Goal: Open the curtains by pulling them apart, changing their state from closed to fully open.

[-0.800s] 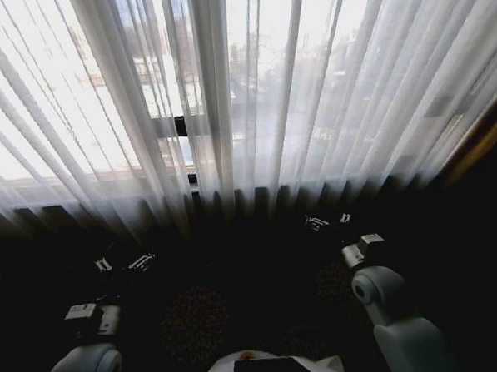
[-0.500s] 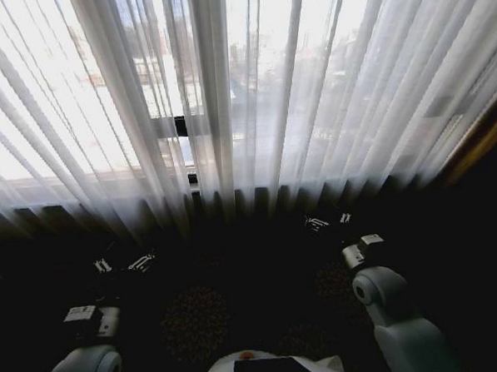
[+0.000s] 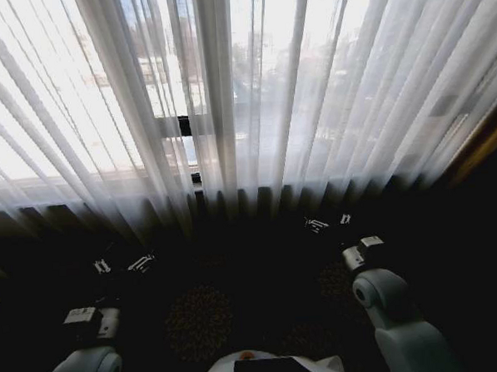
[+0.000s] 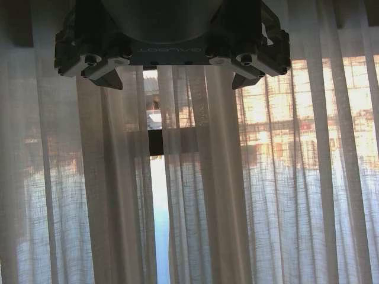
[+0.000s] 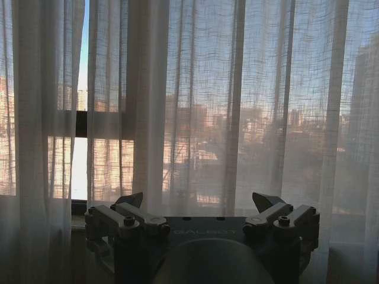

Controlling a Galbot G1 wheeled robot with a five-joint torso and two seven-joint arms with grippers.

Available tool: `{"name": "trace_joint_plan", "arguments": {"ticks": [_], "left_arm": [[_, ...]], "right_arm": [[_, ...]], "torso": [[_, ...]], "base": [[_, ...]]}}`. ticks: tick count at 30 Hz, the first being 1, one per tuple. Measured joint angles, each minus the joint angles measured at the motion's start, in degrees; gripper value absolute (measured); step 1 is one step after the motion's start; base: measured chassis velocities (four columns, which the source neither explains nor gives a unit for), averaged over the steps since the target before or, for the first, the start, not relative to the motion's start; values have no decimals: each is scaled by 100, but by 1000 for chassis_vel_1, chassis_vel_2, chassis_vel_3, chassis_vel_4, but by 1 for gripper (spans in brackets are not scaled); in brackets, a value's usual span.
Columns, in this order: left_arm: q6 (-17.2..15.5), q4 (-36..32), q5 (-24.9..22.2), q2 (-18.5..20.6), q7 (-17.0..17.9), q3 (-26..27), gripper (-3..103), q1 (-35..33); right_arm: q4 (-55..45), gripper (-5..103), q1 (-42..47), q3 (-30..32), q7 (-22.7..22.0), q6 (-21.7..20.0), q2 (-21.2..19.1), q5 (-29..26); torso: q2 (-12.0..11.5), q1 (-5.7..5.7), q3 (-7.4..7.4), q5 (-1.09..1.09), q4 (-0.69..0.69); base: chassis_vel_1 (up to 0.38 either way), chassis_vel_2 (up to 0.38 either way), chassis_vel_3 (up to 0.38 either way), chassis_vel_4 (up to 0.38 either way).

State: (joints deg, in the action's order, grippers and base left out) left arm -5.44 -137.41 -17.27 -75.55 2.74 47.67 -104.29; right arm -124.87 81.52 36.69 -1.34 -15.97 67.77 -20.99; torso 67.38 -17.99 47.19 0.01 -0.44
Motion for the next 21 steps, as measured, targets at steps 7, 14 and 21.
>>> {"name": "trace_joint_plan", "arguments": {"ticks": [7, 14, 21], "left_arm": [[75, 0, 44, -23, -1, -4, 100, -43], [167, 32, 64, -37, 1, -3, 100, -70], [225, 71, 95, -46, 7, -23, 100, -85]], "right_arm": [[-3, 100, 10, 0, 0, 3, 8, 1], [119, 100, 40, 5, 57, 172, 25, 92], [197, 100, 55, 26, 159, 266, 35, 96]], "torso": [[0, 0, 0, 1, 1], [0, 0, 0, -1, -1], [1, 0, -1, -4, 2]], "base": [[261, 250, -267, -270], [309, 310, -318, -316], [154, 176, -135, -157]]}}
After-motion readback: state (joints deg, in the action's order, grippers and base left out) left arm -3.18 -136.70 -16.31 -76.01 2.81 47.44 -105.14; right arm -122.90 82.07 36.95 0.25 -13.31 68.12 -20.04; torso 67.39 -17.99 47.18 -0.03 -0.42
